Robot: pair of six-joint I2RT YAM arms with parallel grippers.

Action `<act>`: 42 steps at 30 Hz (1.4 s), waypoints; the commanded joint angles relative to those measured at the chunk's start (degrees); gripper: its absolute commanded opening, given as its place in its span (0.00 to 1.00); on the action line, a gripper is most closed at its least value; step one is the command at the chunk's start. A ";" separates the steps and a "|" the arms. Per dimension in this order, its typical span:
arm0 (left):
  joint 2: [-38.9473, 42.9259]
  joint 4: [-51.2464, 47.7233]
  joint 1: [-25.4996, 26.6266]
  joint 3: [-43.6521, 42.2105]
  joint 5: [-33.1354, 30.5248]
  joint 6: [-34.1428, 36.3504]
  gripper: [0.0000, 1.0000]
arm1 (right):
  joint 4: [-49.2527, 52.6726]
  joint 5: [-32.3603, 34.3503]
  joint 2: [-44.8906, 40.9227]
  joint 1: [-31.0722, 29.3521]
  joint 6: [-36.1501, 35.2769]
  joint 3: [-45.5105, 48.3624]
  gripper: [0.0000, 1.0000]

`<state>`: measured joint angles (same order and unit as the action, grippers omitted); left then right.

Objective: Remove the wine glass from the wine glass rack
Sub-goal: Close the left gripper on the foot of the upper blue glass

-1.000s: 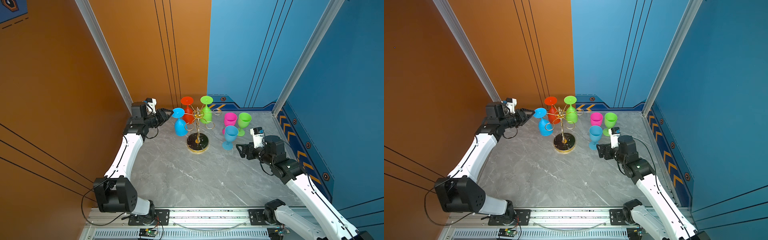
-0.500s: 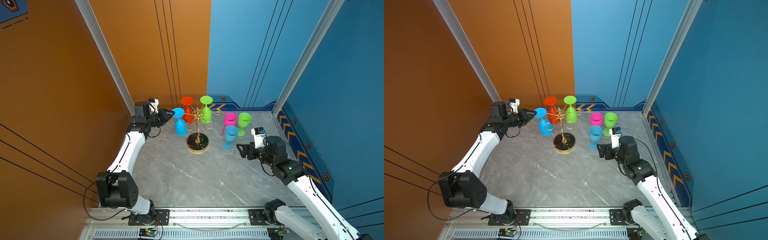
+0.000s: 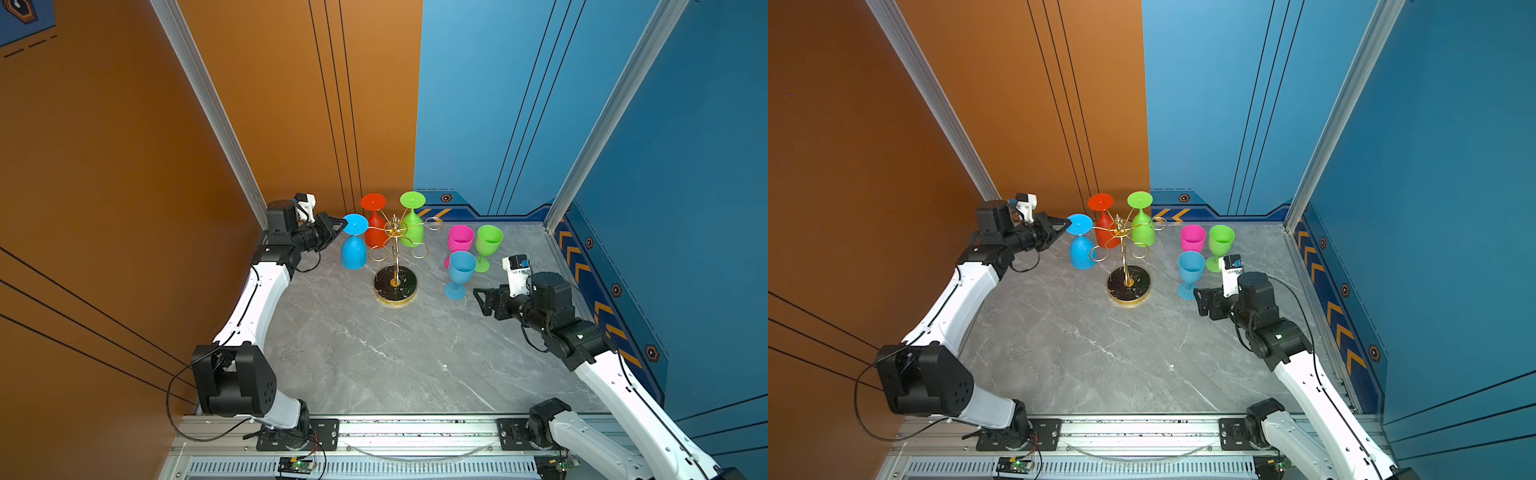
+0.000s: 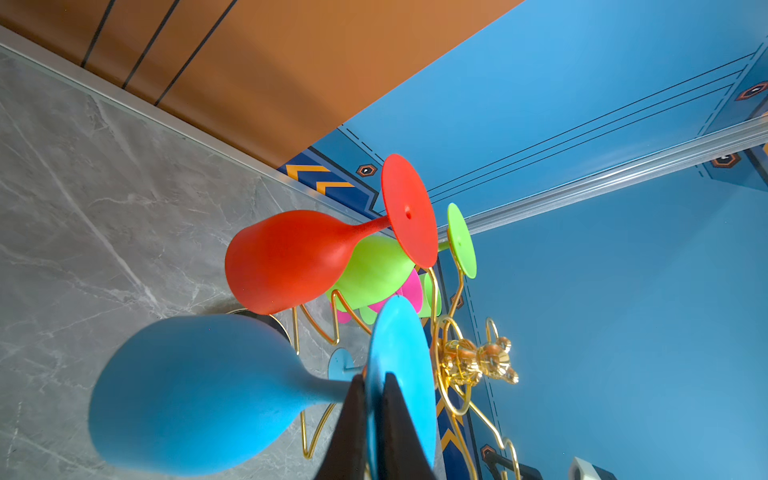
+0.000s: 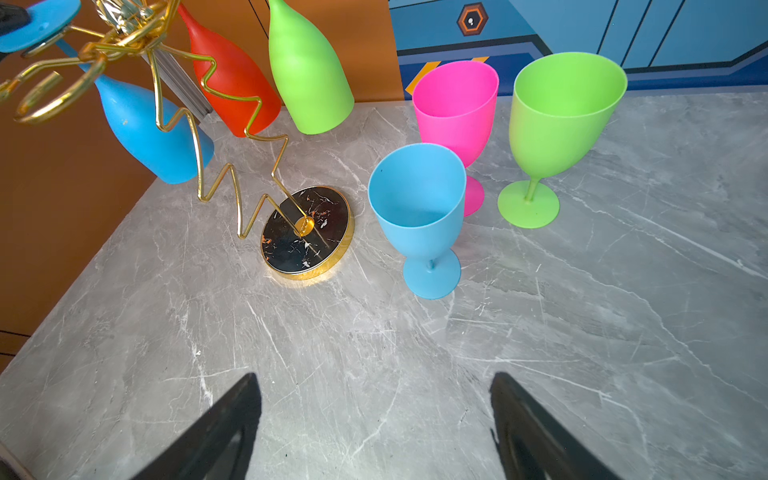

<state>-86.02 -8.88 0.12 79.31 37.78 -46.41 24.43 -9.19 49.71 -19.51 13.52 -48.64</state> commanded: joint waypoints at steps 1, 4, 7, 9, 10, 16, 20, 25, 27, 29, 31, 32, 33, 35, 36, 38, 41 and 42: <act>0.24 -0.11 0.37 0.33 0.69 -0.30 0.06 | -0.08 0.79 -0.49 -0.35 0.13 0.57 0.87; 0.59 0.65 0.35 0.32 1.51 -1.42 0.04 | -0.17 0.69 -0.41 -0.25 0.11 0.64 0.87; 0.89 1.19 0.36 0.37 2.07 -2.81 0.02 | -0.26 0.72 -0.32 -0.27 0.19 0.70 0.88; 0.85 1.67 0.34 0.32 2.54 -3.87 0.01 | -0.33 0.67 -0.36 -0.28 0.28 0.65 0.87; 0.91 1.92 0.35 0.33 2.79 -4.48 0.00 | -0.34 0.67 -0.40 -0.25 0.29 0.65 0.87; 0.52 3.70 0.58 0.48 5.18 -8.50 0.00 | -0.32 0.78 -0.58 -0.27 0.28 0.89 0.87; 0.19 4.83 0.88 0.77 6.84 -10.70 0.00 | -0.48 0.71 -0.67 -0.26 0.29 1.01 0.87; -0.50 4.76 1.54 1.60 8.27 -11.55 0.00 | -0.52 0.68 -0.84 -0.20 0.44 1.08 0.87; -0.94 4.79 1.90 2.00 8.71 -11.66 0.00 | -0.50 0.76 -1.00 -0.18 0.39 1.09 0.87; -1.31 4.83 2.14 2.32 8.71 -11.68 0.00 | -0.44 0.75 -1.08 -0.21 0.36 1.09 0.87; -1.77 4.78 2.32 2.55 8.71 -11.76 0.00 | -0.41 0.75 -1.28 -0.18 0.46 1.18 0.87; -1.98 4.80 2.42 2.81 8.71 -11.84 0.00 | -0.39 0.84 -1.37 -0.18 0.48 1.18 0.87; -2.19 4.82 2.52 2.95 8.71 -11.86 0.00 | -0.41 0.80 -1.45 -0.21 0.53 1.18 0.87; -2.61 4.82 2.71 3.47 8.71 -11.86 0.00 | -0.35 0.86 -1.66 -0.19 0.48 1.22 0.87; -2.78 4.79 2.80 3.76 8.63 -11.85 0.00 | -0.37 0.93 -1.72 -0.22 0.46 1.25 0.87; -3.21 4.76 2.89 4.27 8.55 -11.93 0.00 | -0.42 0.87 -1.90 -0.22 0.45 1.26 0.87; -3.84 4.91 3.00 4.87 8.63 -12.26 0.00 | -0.43 0.81 -2.07 -0.18 0.48 1.27 0.87; -4.00 4.98 3.04 4.98 8.63 -12.38 0.00 | -0.38 0.75 -2.05 -0.25 0.50 1.33 0.87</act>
<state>-89.30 -5.30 2.70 82.39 44.95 -58.39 24.43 -8.99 48.45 -19.51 13.54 -47.94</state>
